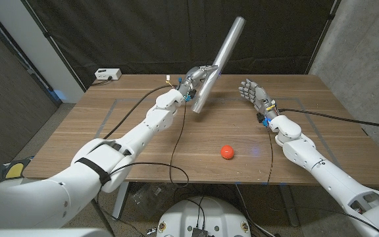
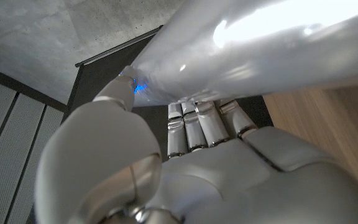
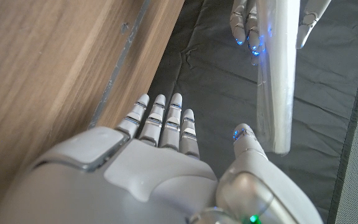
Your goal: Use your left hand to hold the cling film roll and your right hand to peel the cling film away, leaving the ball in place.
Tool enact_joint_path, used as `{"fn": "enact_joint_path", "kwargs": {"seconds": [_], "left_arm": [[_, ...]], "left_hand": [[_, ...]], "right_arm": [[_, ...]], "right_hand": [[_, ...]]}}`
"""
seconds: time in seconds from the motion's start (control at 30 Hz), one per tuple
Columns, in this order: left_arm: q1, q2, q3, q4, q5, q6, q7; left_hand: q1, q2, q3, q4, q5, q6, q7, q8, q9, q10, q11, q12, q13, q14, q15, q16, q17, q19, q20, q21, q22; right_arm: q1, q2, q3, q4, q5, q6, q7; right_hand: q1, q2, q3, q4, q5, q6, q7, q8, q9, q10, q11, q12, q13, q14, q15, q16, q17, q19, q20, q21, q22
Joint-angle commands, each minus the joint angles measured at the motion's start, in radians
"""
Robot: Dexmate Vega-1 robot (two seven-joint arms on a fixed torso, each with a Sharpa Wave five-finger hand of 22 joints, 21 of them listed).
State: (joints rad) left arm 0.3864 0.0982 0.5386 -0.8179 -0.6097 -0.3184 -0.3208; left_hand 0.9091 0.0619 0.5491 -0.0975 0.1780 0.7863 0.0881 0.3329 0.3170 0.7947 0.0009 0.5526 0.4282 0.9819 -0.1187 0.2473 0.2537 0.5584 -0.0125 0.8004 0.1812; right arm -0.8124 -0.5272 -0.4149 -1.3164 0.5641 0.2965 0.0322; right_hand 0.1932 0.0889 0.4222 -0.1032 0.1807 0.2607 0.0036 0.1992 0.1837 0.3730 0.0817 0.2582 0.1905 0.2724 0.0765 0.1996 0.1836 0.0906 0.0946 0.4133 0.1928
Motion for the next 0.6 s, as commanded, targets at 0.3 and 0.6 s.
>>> {"fn": "enact_joint_path", "kwargs": {"seconds": [0.3, 0.6], "left_arm": [[-0.168, -0.205, -0.232, 0.478, -0.283, 0.151, -0.429], [-0.164, -0.253, -0.355, 0.485, -0.272, 0.278, -0.360]], "left_hand": [[0.088, 0.096, 0.072, 0.076, 0.053, 0.055, -0.078, 0.033, 0.072, 0.147, -0.179, 0.007, 0.019, 0.030, -0.102, 0.008, 0.016, 0.029, -0.028, 0.011, 0.000], [0.085, 0.097, 0.070, 0.087, 0.057, 0.019, -0.083, 0.037, 0.098, 0.128, -0.178, 0.005, 0.033, 0.026, -0.099, 0.002, 0.024, 0.049, -0.043, 0.017, -0.002]], "right_arm": [[0.005, -0.013, -0.004, -0.030, -0.013, -0.030, -0.016], [0.010, -0.017, -0.005, -0.037, -0.017, -0.042, -0.022]], "right_hand": [[-0.011, 0.002, 0.003, 0.003, 0.003, 0.009, -0.001, -0.004, 0.003, 0.008, -0.001, -0.002, 0.003, 0.004, -0.003, -0.004, 0.004, 0.006, 0.007, -0.006, 0.004], [-0.012, 0.001, 0.004, 0.003, 0.003, 0.009, -0.002, -0.004, 0.003, 0.009, -0.002, -0.003, 0.003, 0.003, -0.002, -0.004, 0.004, 0.007, 0.007, -0.007, 0.004]]}}
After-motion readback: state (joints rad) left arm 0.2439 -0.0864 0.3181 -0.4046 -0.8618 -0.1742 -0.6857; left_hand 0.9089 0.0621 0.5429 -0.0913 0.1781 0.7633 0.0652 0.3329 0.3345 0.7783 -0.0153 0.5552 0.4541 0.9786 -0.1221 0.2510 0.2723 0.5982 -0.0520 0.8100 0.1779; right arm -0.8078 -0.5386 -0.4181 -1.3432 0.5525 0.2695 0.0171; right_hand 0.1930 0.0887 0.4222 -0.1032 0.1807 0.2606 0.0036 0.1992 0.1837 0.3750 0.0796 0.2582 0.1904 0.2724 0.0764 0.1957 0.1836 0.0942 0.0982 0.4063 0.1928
